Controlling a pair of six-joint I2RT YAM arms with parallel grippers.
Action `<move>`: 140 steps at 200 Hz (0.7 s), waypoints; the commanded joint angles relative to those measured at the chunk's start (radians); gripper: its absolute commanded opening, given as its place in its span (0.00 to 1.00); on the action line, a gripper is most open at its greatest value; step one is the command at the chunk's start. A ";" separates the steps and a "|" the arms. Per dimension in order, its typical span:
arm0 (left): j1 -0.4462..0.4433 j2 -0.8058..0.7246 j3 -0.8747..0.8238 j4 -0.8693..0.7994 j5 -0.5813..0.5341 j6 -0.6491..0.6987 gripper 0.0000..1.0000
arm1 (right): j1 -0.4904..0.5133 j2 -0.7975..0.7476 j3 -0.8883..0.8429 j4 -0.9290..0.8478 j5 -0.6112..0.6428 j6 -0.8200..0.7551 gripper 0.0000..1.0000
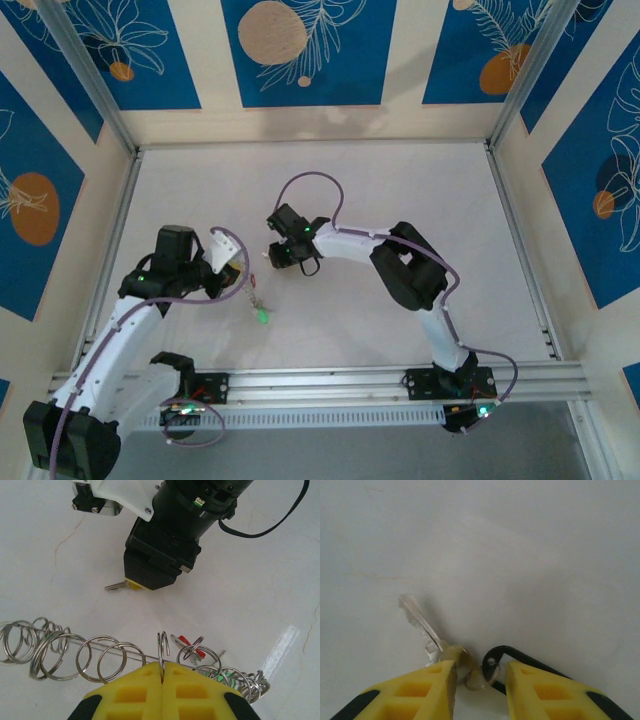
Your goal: Put the keys on the keyring
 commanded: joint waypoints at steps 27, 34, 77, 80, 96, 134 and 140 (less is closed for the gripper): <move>0.013 -0.028 0.000 0.031 0.055 0.001 0.00 | -0.049 -0.033 -0.151 0.022 -0.029 0.101 0.33; 0.013 -0.032 -0.001 0.034 0.056 -0.001 0.00 | -0.056 -0.059 -0.191 0.035 -0.034 0.106 0.33; 0.014 -0.042 -0.007 0.044 0.070 0.002 0.00 | -0.131 -0.252 -0.424 0.058 -0.073 0.102 0.39; 0.014 -0.043 -0.007 0.045 0.072 0.000 0.00 | -0.139 -0.265 -0.437 0.062 -0.082 0.102 0.39; 0.013 -0.044 -0.014 0.056 0.088 0.001 0.00 | -0.177 -0.332 -0.507 0.094 -0.151 0.088 0.40; 0.013 -0.041 -0.018 0.065 0.137 -0.017 0.00 | -0.250 -0.453 -0.585 0.136 -0.262 0.004 0.38; 0.012 -0.042 -0.023 0.069 0.150 -0.019 0.00 | -0.259 -0.459 -0.586 0.133 -0.269 -0.016 0.37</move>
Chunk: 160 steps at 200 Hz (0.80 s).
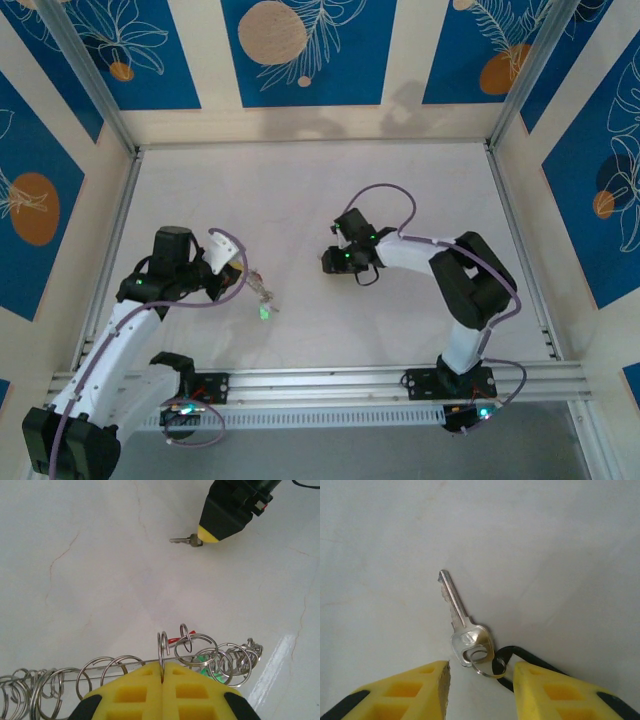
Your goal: Put the keys on the keyring
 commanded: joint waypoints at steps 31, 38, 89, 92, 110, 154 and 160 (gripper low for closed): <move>0.005 -0.026 -0.022 0.039 0.127 -0.021 0.00 | -0.056 -0.067 0.000 -0.068 -0.092 -0.177 0.34; 0.005 -0.031 -0.027 0.043 0.135 -0.017 0.00 | -0.063 -0.067 0.002 -0.074 -0.093 -0.195 0.35; -0.004 -0.056 -0.050 0.087 0.242 -0.009 0.00 | -0.073 0.003 0.048 -0.128 -0.123 -0.311 0.40; -0.004 -0.055 -0.049 0.087 0.242 -0.008 0.00 | -0.072 0.008 0.050 -0.128 -0.127 -0.316 0.40; -0.003 -0.049 -0.044 0.080 0.254 -0.004 0.00 | -0.064 0.025 0.071 -0.140 -0.116 -0.338 0.36; -0.007 -0.047 -0.045 0.083 0.277 -0.001 0.00 | -0.052 0.066 0.109 -0.157 -0.091 -0.368 0.29; -0.006 -0.049 -0.047 0.083 0.277 -0.003 0.00 | -0.051 0.071 0.114 -0.159 -0.090 -0.371 0.28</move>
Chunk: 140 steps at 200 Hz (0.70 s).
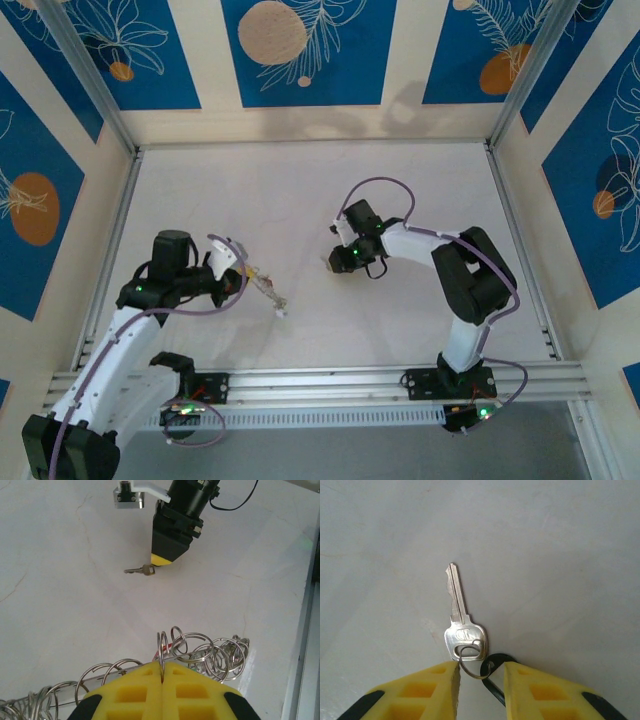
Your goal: Put the keys on the keyring
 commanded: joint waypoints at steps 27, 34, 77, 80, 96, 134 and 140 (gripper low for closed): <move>-0.004 -0.003 -0.003 0.026 0.053 0.011 0.00 | 0.019 0.042 0.058 -0.053 0.002 -0.061 0.18; -0.004 -0.002 -0.001 0.023 0.053 0.011 0.00 | 0.021 0.044 0.060 -0.056 0.006 -0.064 0.16; -0.006 -0.003 -0.002 0.028 0.061 0.017 0.00 | 0.027 0.011 0.049 -0.045 -0.012 -0.078 0.01; -0.008 -0.001 -0.001 0.028 0.062 0.019 0.00 | 0.029 0.004 0.043 -0.038 -0.017 -0.080 0.01; -0.021 0.006 0.014 0.021 0.070 0.033 0.00 | 0.032 -0.043 0.003 0.008 -0.041 -0.095 0.00; -0.109 0.012 0.053 0.017 0.012 0.087 0.00 | 0.036 -0.206 -0.120 0.133 -0.163 -0.149 0.00; -0.119 0.014 0.060 0.007 0.004 0.108 0.00 | 0.036 -0.234 -0.136 0.147 -0.205 -0.159 0.00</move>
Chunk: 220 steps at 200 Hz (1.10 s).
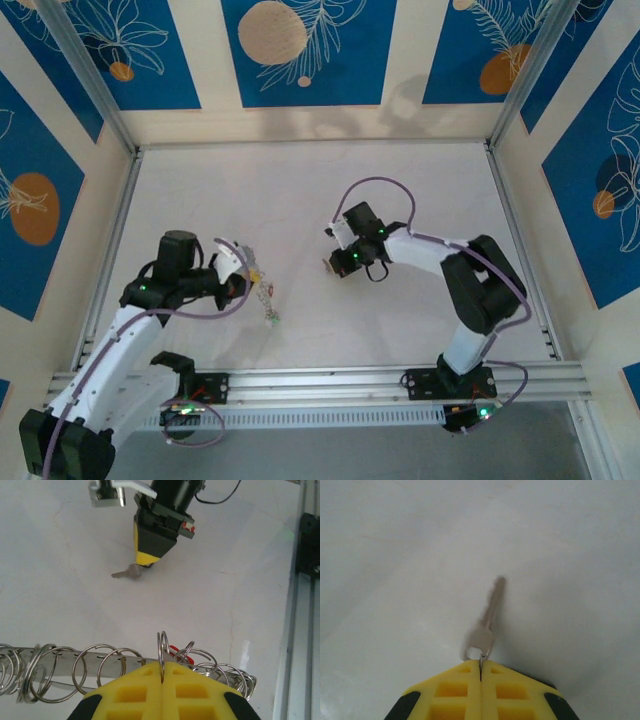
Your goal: Put the keys on the keyring
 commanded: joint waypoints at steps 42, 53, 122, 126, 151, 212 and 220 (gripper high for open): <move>-0.127 0.065 0.092 -0.022 -0.106 0.103 0.00 | 0.016 -0.253 -0.134 0.193 -0.309 -0.071 0.00; -0.147 0.083 0.090 -0.001 -0.124 0.090 0.00 | 0.023 -0.273 -0.147 0.223 -0.356 -0.074 0.00; -0.190 0.142 0.097 0.051 -0.146 0.045 0.00 | 0.118 -0.302 -0.145 0.278 -0.473 -0.098 0.00; -0.192 0.143 0.095 0.055 -0.147 0.041 0.00 | 0.121 -0.298 -0.142 0.278 -0.482 -0.097 0.00; -0.199 0.143 0.068 0.082 -0.158 0.025 0.00 | 0.150 -0.282 -0.118 0.273 -0.495 -0.092 0.00; -0.201 0.164 0.077 0.069 -0.166 -0.018 0.00 | 0.235 -0.237 -0.088 0.339 -0.346 0.021 0.00; -0.202 0.164 0.073 0.069 -0.167 -0.025 0.00 | 0.237 -0.235 -0.094 0.368 -0.341 0.046 0.00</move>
